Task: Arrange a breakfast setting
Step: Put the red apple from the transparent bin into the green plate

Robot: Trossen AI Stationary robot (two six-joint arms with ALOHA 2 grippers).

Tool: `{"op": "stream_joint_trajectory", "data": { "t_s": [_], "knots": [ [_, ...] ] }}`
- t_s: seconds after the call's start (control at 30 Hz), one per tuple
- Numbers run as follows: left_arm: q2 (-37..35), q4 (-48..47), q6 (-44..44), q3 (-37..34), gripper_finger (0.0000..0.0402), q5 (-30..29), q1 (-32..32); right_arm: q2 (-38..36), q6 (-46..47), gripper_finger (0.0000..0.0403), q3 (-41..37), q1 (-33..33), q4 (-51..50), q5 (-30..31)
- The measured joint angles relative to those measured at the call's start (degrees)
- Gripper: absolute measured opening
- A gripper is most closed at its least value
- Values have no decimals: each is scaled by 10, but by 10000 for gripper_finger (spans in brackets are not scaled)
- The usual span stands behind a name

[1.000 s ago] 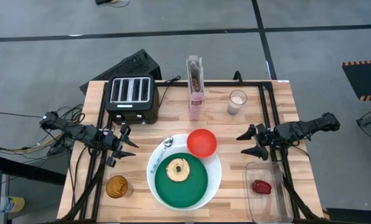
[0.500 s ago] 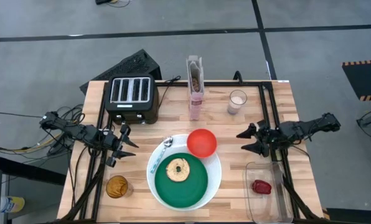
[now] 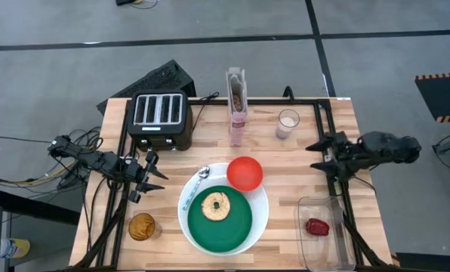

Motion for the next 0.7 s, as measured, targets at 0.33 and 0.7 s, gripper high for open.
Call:
{"op": "stream_joint_trajectory", "data": {
  "t_s": [0.33, 0.7],
  "knots": [
    [0, 0, 0, 0, 144, 0, 0, 62, 128, 400, 103, 0, -241, -136],
    [0, 0, 0, 0, 144, 0, 0, 125, 275, 400, 135, 1, -263, -255]
  ]
}}
